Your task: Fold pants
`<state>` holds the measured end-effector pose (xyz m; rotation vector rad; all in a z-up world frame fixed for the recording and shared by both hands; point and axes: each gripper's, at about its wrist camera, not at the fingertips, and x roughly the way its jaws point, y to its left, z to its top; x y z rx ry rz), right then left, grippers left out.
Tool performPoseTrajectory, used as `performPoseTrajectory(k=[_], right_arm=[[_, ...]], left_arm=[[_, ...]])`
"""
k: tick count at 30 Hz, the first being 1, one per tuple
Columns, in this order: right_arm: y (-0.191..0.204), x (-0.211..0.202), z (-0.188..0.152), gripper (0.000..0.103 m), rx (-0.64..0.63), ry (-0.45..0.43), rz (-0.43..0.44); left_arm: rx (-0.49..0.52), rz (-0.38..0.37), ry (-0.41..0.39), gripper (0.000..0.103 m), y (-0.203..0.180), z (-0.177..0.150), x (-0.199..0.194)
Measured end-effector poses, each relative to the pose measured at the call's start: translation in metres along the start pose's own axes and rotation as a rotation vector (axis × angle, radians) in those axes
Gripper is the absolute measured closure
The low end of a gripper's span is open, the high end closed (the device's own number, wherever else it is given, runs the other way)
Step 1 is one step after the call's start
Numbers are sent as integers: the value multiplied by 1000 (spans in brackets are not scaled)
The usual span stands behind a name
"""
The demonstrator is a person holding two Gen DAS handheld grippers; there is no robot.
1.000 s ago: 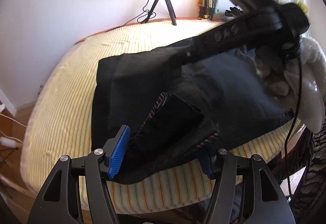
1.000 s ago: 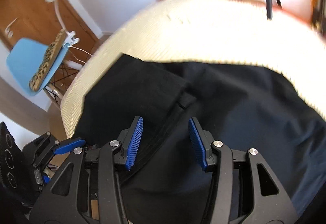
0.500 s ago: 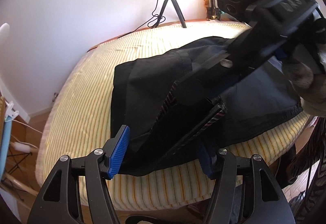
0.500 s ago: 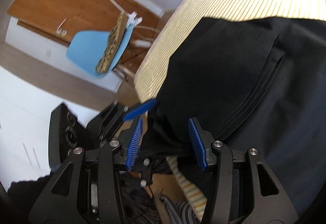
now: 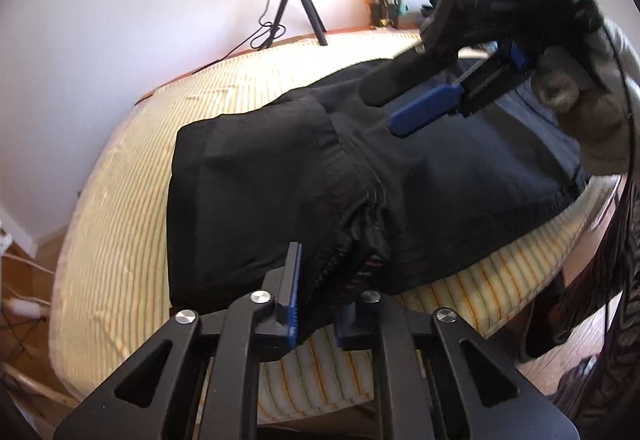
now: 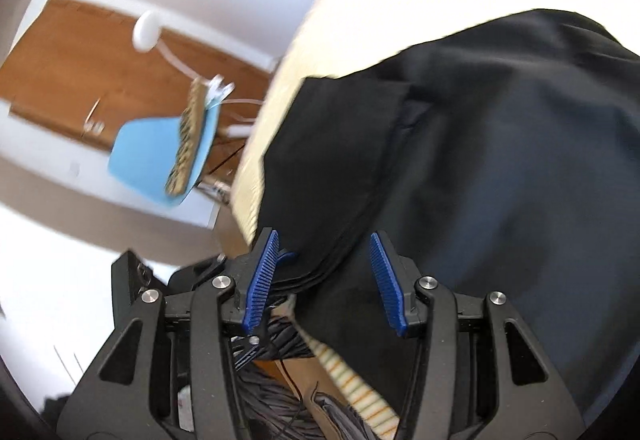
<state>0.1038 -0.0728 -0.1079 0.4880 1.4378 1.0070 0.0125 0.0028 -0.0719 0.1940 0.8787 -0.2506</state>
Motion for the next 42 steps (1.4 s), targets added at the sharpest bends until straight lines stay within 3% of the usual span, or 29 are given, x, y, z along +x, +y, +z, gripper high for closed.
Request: performPoseTrajectory(k=[7, 12, 15, 16, 17, 19, 22, 27, 32, 42], right_arm=[[-2, 10, 15, 42, 60, 4, 53], [-7, 36, 34, 38, 163, 5, 134], [-17, 47, 44, 38, 243, -42, 157], [-20, 47, 46, 43, 248, -57, 154], [-20, 46, 48, 58, 244, -82, 144], [-10, 44, 52, 78, 182, -98, 97], [8, 29, 55, 92, 67, -144, 19], [21, -21, 57, 96, -37, -241, -51], [15, -69, 53, 97, -48, -317, -80], [-31, -122, 28, 98, 6, -359, -187]], left_arm=[[-191, -69, -112, 97, 26, 7, -23], [-179, -98, -140, 97, 17, 11, -25], [-141, -99, -140, 97, 7, 13, -24], [-137, -106, -140, 97, 5, 13, -24], [-137, -108, -143, 97, 3, 14, -24], [-132, -109, -149, 97, 0, 17, -24], [-127, -127, -162, 97, -4, 23, -24], [-123, -173, -180, 97, -23, 38, -16], [-93, -219, -229, 97, -61, 57, -15], [-37, -309, -197, 97, -120, 71, 12]])
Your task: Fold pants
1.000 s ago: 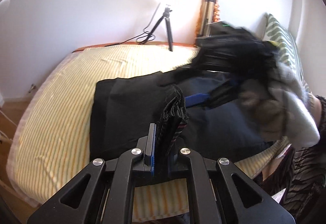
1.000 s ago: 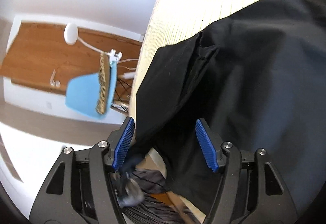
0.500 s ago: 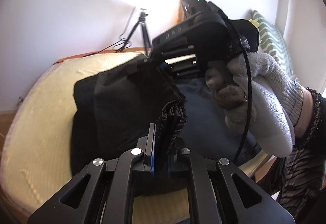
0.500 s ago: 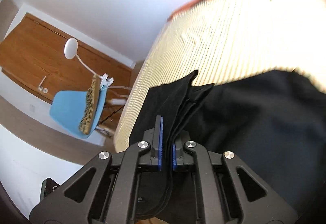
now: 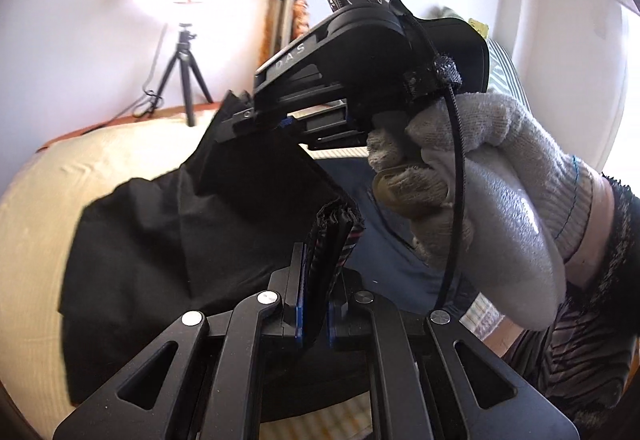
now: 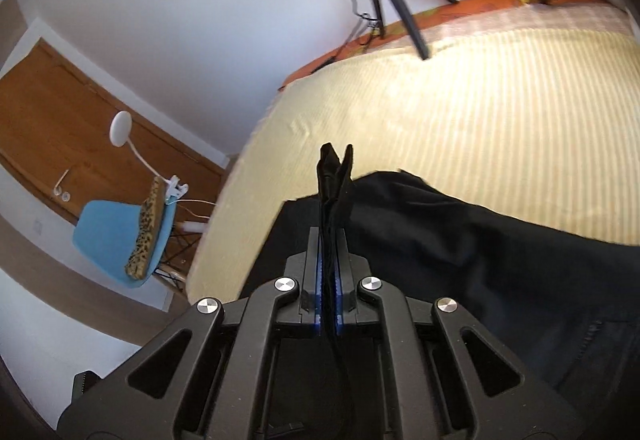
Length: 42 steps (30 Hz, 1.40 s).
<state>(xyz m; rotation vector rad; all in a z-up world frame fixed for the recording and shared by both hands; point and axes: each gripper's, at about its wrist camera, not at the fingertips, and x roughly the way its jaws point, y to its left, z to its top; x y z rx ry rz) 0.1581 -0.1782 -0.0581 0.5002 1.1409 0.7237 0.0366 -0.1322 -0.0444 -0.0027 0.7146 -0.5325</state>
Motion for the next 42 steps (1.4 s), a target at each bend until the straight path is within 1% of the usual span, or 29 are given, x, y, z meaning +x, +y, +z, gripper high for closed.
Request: performPoseTrajectory(k=[2, 5, 7, 9, 10, 11, 14, 15, 16, 17, 18, 19, 20, 25, 31, 35, 42], right_arm=[[-19, -8, -4, 97, 21, 2, -21], [-37, -5, -11, 97, 39, 43, -1], [-44, -3, -17, 96, 45, 57, -7], [-51, 1, -20, 85, 71, 91, -8], [-55, 3, -21, 69, 93, 108, -13], [-60, 4, -23, 58, 114, 118, -9], [-69, 7, -24, 57, 153, 123, 22], [-71, 8, -24, 57, 160, 118, 32], [-72, 8, -24, 62, 166, 110, 41], [-72, 7, -24, 75, 169, 99, 46], [-70, 7, -23, 83, 163, 89, 49], [-68, 6, -23, 93, 153, 83, 40], [-65, 5, -23, 96, 131, 70, 19], [-45, -6, -23, 98, 32, 32, -39], [-35, -38, -23, 98, -45, -46, -97], [-45, -62, -26, 98, -56, -82, -133], [-83, -103, -40, 98, -12, -129, -195]], left_arm=[[-4, -11, 11, 97, 1, -1, 5], [-22, -20, 28, 97, 4, -4, 12], [-30, -25, 32, 97, 4, -5, 14], [-30, -28, 30, 97, 4, -4, 16], [-29, -28, 28, 97, 4, -2, 17], [-30, -28, 27, 97, 5, -1, 17], [-32, -28, 24, 97, 3, 0, 17], [-31, -27, 21, 97, 2, 0, 17], [-31, -26, 21, 97, 0, -3, 15], [-30, -26, 20, 97, 0, -3, 14], [-28, -26, 18, 97, -1, -6, 14], [-25, -26, 18, 97, -1, -7, 13], [-24, -28, 18, 97, -1, -7, 12], [-26, -48, 12, 97, -4, -4, 9], [-8, -104, -7, 97, -23, 7, 8], [11, -147, -4, 97, -41, 12, 16], [66, -215, 22, 97, -84, 15, 41]])
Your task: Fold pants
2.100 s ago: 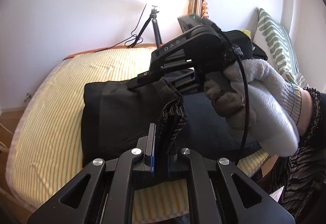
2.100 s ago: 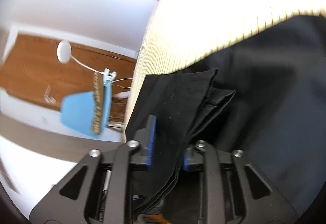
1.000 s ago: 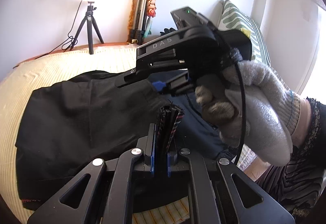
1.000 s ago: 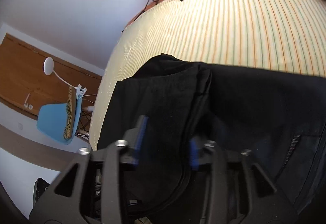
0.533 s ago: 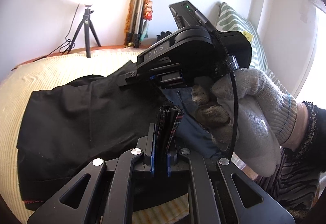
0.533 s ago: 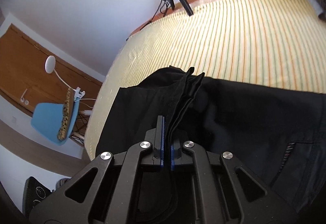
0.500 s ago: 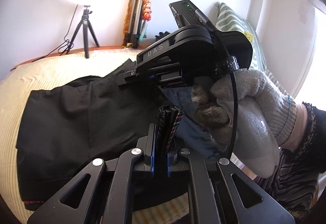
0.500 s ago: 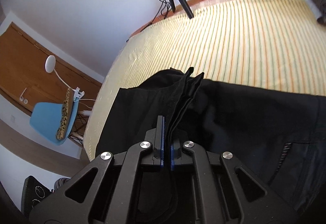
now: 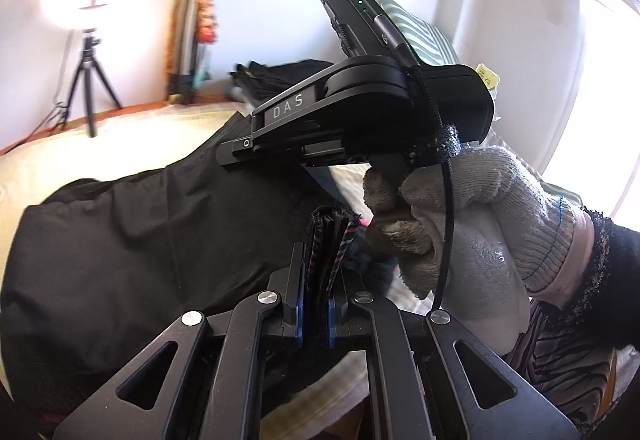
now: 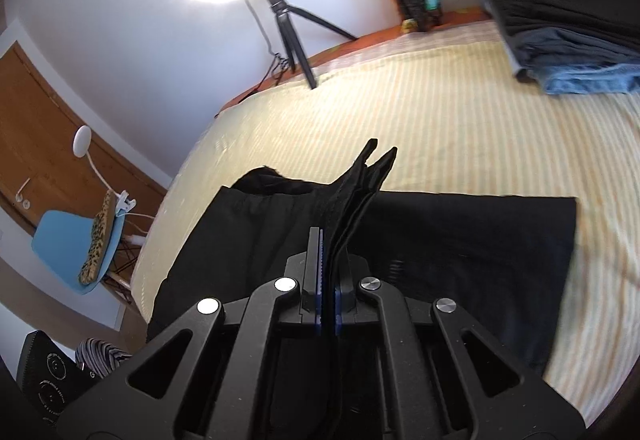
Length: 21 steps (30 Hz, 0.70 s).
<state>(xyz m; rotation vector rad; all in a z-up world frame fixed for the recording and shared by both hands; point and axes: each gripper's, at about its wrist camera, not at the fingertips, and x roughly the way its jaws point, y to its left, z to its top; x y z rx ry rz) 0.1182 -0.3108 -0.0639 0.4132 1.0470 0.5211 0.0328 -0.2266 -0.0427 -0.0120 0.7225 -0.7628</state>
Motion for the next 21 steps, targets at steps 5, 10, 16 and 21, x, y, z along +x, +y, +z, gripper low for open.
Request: performPoseTrajectory(k=[5, 10, 16, 21], right_arm=[[-33, -10, -7, 98, 63, -1, -17], [-42, -6, -10, 98, 74, 18, -18], [-37, -16, -10, 98, 55, -9, -28], [-42, -33, -12, 98, 44, -40, -59]], left_arm=[[25, -15, 43, 97, -13, 1, 21], [30, -4, 59, 97, -14, 0, 25], [38, -22, 51, 97, -16, 6, 22], [70, -47, 59, 97, -25, 11, 28]])
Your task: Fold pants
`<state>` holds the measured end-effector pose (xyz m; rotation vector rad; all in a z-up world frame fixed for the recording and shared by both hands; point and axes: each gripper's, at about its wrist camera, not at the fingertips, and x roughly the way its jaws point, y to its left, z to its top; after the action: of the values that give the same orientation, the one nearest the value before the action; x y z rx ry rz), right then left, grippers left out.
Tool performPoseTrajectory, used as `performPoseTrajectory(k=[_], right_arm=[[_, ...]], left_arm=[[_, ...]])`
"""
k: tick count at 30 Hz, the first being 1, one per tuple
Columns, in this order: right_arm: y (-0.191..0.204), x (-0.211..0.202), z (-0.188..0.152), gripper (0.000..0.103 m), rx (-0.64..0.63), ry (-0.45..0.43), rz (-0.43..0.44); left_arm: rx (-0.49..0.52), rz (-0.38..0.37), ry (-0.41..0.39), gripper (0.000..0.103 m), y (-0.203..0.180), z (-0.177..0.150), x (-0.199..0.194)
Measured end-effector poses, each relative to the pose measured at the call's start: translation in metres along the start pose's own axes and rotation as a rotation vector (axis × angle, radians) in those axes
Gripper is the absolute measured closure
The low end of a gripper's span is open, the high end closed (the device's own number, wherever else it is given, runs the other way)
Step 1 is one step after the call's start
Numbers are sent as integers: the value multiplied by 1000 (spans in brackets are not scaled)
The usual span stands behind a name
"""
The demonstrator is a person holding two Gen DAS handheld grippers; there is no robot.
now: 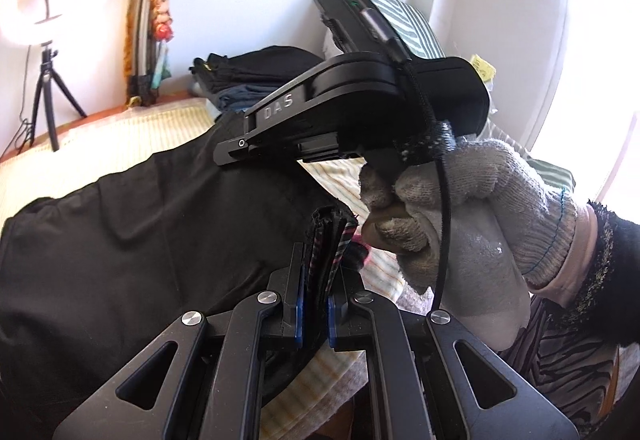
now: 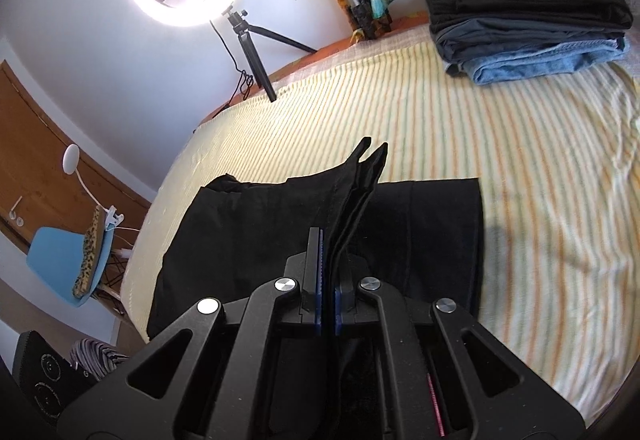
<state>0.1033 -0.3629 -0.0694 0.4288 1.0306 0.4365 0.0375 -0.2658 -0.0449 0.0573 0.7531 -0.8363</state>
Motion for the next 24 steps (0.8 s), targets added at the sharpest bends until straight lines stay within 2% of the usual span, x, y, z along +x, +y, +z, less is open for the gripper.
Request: performPoseTrajectory(k=[1, 3, 7, 9, 10, 16, 19, 22, 24], right_arm=[[-4, 1, -1, 98, 3, 4, -23], [-9, 7, -2, 98, 17, 16, -36], [-15, 19, -3, 98, 20, 55, -51], [-15, 22, -2, 98, 17, 78, -56], [-14, 22, -2, 98, 7, 88, -72], [-12, 11, 2, 79, -8, 71, -178], [1, -7, 7, 77, -55, 6, -242], [22, -19, 12, 74, -108, -47, -223], [38, -19, 17, 63, -134, -51, -169]], left_arm=[[-3, -6, 9, 97, 0, 0, 2], [-20, -26, 32, 89, 1, 0, 4], [-7, -26, 38, 81, 3, -4, -13], [-16, -12, 35, 66, 11, -6, -28], [-21, -5, 32, 64, 15, -8, -35], [-111, 111, 26, 63, 65, -28, -98], [-155, 214, 17, 58, 92, -42, -130], [-273, 260, 32, 57, 130, -60, -146], [-368, 269, 50, 56, 154, -73, -149]])
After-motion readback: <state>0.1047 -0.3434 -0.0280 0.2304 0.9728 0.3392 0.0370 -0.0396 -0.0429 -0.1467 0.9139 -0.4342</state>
